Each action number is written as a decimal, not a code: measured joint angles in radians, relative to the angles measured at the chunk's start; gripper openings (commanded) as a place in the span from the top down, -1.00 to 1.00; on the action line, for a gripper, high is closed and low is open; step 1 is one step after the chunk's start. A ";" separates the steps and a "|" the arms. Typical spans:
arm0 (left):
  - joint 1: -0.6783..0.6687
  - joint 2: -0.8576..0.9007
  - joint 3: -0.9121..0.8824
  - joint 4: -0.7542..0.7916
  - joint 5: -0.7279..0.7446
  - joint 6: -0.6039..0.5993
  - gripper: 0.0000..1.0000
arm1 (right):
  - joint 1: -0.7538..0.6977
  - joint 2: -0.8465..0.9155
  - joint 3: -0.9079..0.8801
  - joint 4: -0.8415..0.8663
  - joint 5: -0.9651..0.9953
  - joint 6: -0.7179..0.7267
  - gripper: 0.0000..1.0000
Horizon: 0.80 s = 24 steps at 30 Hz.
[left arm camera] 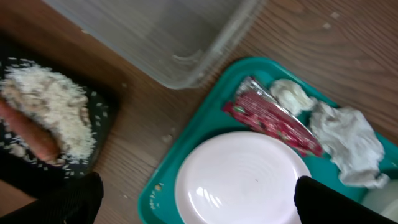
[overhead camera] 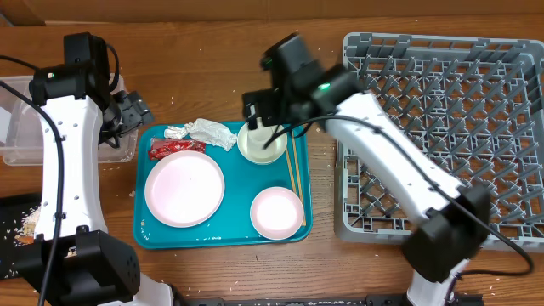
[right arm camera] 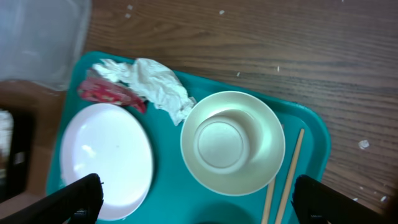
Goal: Sort waste into correct bins and load items into the dishwasher
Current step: 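Lower the right gripper onto the white cup and grasp it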
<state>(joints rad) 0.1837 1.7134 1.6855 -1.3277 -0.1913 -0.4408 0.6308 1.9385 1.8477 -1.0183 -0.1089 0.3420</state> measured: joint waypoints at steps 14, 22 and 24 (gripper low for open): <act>0.078 0.000 0.000 -0.042 -0.083 -0.040 -1.00 | 0.029 0.164 0.000 0.016 0.150 0.069 -1.00; 0.078 0.000 0.000 -0.046 -0.083 -0.040 -1.00 | 0.048 0.189 0.000 0.035 0.150 0.073 -1.00; 0.078 0.000 0.000 -0.047 -0.083 -0.040 -1.00 | 0.053 0.210 0.000 0.034 0.150 0.073 -1.00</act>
<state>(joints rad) 0.2619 1.7134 1.6855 -1.3746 -0.2741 -0.4812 0.6842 2.1487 1.8477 -0.9844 0.0406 0.4149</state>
